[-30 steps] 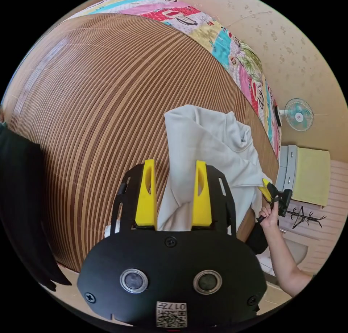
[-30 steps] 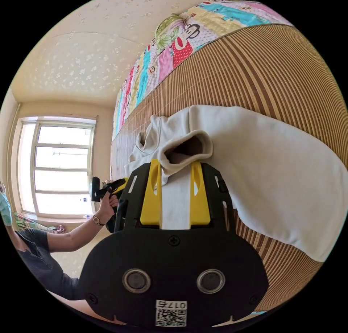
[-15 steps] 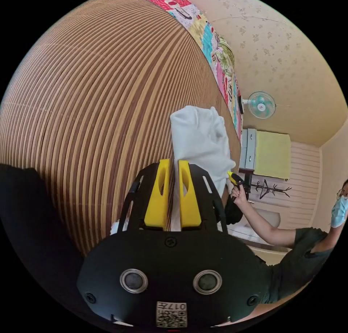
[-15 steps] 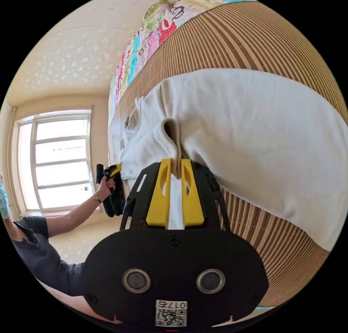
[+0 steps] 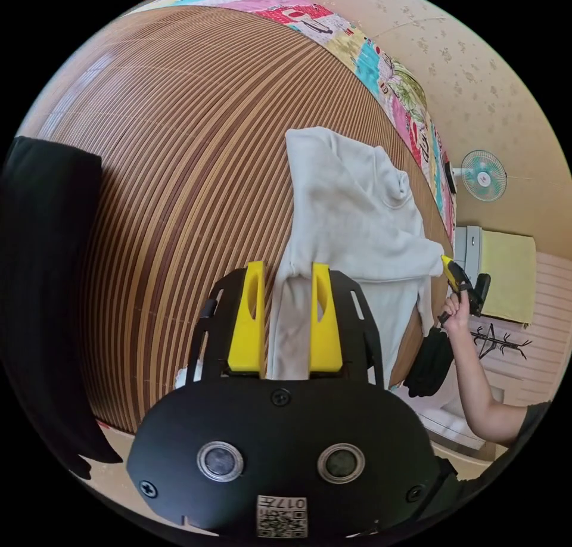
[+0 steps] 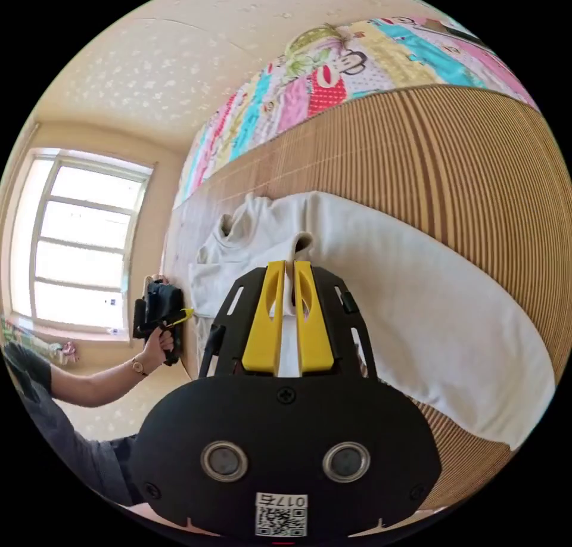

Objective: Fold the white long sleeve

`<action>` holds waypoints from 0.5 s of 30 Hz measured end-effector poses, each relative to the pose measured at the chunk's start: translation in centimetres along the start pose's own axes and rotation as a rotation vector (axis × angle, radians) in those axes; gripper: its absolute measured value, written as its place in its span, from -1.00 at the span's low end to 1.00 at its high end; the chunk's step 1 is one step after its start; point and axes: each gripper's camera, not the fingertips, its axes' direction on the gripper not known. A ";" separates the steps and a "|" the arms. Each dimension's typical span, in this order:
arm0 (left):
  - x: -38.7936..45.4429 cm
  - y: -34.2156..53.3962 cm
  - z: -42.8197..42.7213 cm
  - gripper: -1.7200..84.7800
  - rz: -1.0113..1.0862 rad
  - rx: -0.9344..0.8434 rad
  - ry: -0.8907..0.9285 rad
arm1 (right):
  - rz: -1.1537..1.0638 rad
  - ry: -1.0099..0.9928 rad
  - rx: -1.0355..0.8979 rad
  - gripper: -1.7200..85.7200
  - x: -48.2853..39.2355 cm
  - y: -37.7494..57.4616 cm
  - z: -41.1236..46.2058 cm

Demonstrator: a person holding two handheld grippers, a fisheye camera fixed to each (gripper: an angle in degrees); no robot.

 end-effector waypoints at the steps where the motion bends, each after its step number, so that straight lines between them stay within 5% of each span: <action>1: 0.0 0.0 0.3 -0.69 -0.022 0.003 0.000 | 0.097 -0.072 0.070 -0.86 1.7 0.8 -1.4; 4: 1.1 0.1 0.5 -0.71 -0.014 0.009 -0.017 | 0.337 -0.340 0.369 -0.81 6.7 6.0 -6.6; 10: 4.7 3.1 0.3 -0.77 0.064 0.022 -0.132 | 0.974 -0.307 0.611 -0.71 18.3 21.2 -10.6; 15: 5.5 5.9 1.2 -0.78 0.033 0.010 -0.087 | 0.985 -0.376 0.727 -0.74 22.0 25.1 -10.9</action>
